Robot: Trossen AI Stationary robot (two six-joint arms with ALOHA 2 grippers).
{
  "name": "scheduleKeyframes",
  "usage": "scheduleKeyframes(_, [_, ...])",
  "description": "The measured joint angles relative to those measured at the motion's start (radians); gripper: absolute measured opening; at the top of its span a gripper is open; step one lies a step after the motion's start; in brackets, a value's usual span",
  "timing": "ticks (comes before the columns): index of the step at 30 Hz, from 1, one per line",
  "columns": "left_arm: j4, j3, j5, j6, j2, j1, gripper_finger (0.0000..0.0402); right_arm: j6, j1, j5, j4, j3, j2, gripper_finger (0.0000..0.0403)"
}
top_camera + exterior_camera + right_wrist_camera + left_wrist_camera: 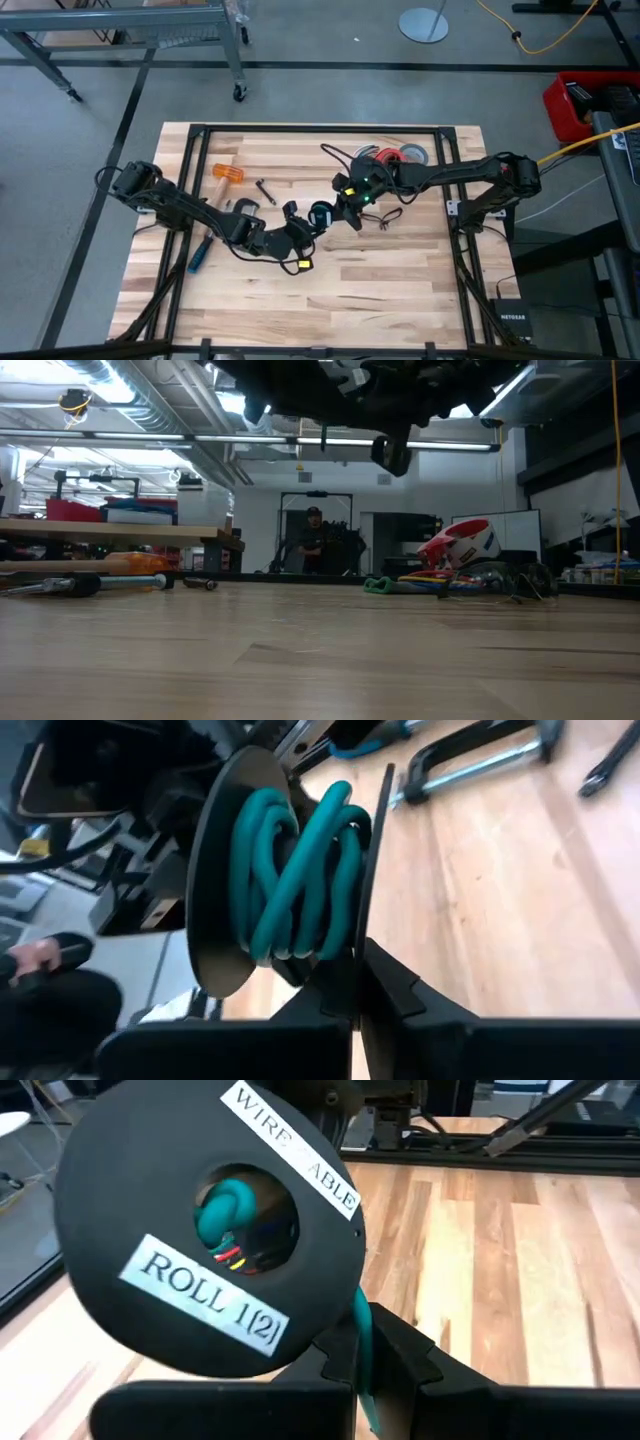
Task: Coil cords
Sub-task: Coil the green wire to the spool
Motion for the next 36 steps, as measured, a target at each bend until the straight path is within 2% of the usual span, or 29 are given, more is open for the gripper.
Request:
scheduleKeyframes(6, [0.001, -0.001, 0.074, 0.0, -0.001, 0.0, 0.0012, 0.029, 0.001, -0.068, -0.018, 0.0, 0.0, 0.0003])
scheduleKeyframes(8, [-0.019, -0.005, 0.126, 0.0, -0.001, 0.0, 0.0019, 0.027, 0.002, -0.134, -0.027, -0.001, -0.003, 0.0003])
scheduleKeyframes(12, [-0.061, -0.01, 0.146, -0.003, 0.007, -0.002, 0.0033, 0.025, 0.005, -0.255, -0.014, 0.001, -0.009, 0.0003])
scheduleKeyframes(21, [-0.041, -0.006, 0.136, -0.006, 0.003, -0.002, 0.0022, 0.024, 0.01, -0.239, -0.019, 0.001, -0.005, 0.0003])
scheduleKeyframes(26, [-0.095, -0.006, 0.139, -0.004, 0.003, -0.017, 0.0025, 0.022, 0.01, -0.234, -0.02, 0.001, -0.004, 0.0003])
scheduleKeyframes(30, [-0.124, -0.005, 0.139, 0.012, 0.003, -0.027, 0.0051, 0.002, 0.009, -0.229, -0.027, 0.001, -0.004, 0.0003])
scheduleKeyframes(36, [-0.128, -0.004, 0.138, -0.049, 0.002, -0.005, 0.0109, -0.073, 0.009, -0.204, -0.082, 0.001, -0.003, 0.0003])
